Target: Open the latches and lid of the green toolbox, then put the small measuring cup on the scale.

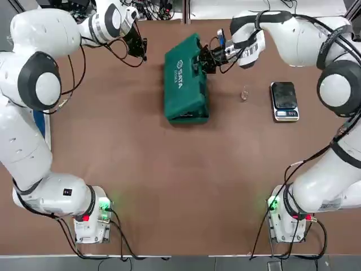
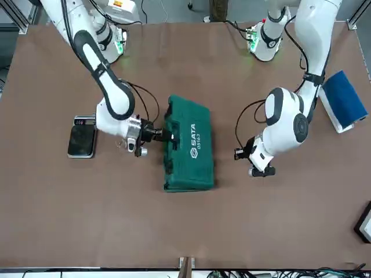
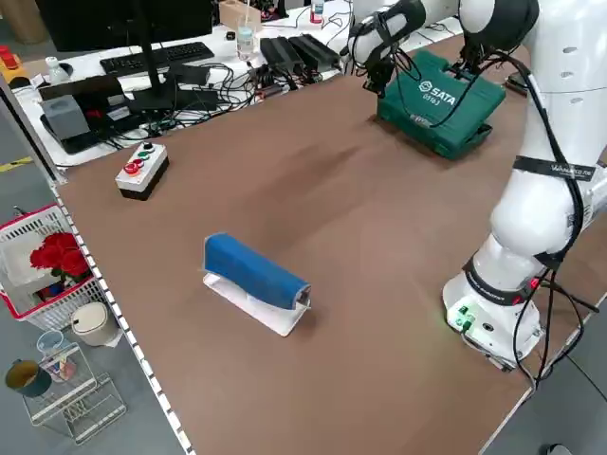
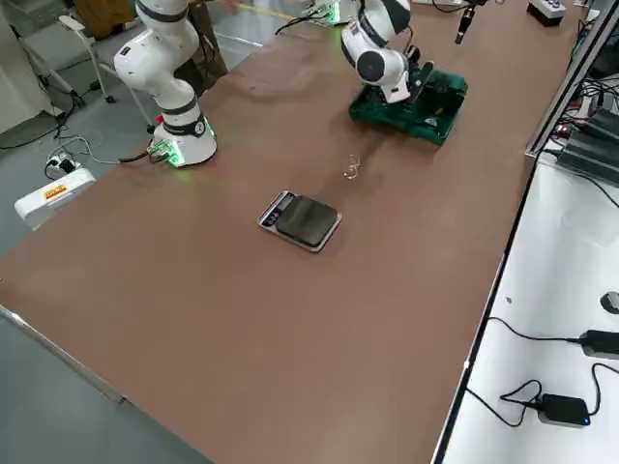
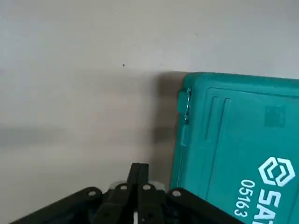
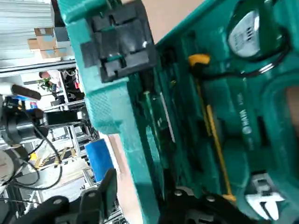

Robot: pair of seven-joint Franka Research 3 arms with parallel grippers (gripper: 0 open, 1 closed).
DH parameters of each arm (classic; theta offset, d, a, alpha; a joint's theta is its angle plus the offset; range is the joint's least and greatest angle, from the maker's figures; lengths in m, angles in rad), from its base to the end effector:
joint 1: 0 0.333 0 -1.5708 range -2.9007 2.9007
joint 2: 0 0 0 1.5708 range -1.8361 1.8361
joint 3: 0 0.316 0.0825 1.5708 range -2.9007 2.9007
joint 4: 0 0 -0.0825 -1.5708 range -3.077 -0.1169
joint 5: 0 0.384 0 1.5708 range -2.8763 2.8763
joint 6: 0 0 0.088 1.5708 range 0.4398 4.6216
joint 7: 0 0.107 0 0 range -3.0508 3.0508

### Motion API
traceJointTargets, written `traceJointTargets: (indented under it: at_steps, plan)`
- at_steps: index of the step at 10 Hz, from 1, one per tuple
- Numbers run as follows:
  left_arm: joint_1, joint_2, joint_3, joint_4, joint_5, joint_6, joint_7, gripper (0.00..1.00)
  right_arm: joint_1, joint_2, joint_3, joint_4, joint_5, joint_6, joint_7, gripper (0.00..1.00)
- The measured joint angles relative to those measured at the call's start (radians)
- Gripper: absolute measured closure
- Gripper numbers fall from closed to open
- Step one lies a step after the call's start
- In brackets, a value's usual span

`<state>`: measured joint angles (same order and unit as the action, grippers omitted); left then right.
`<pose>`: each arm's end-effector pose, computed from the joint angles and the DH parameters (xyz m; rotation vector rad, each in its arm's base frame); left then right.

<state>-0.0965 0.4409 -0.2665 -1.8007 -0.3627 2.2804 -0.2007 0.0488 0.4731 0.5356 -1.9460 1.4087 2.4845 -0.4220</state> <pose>0.6143 -0.2272 0.3172 2.7481 0.1341 -0.0933 0.5372 0.3287 0.2770 -2.0493 0.2641 0.0941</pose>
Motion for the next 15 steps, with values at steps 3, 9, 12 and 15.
traceJointTargets:
  at_steps: [3,9,12,15]
  plan:
    - [0.007,-0.002,0.001,0.001,0.0,0.0,0.0,0.99,0.001,-0.034,0.055,0.004,0.0,0.032,0.088,0.46]
    - [0.029,-0.055,-0.032,-0.049,0.002,0.054,0.002,0.99,0.01,-0.051,0.191,0.046,0.0,0.192,0.225,0.36]
    - [0.028,-0.055,-0.048,-0.078,0.001,0.066,0.006,0.99,0.055,-0.051,0.199,0.08,0.001,0.25,0.279,0.36]
    - [0.032,-0.055,-0.048,-0.111,-0.007,0.074,0.034,0.99,0.12,-0.052,0.202,0.133,0.001,0.301,0.33,0.34]
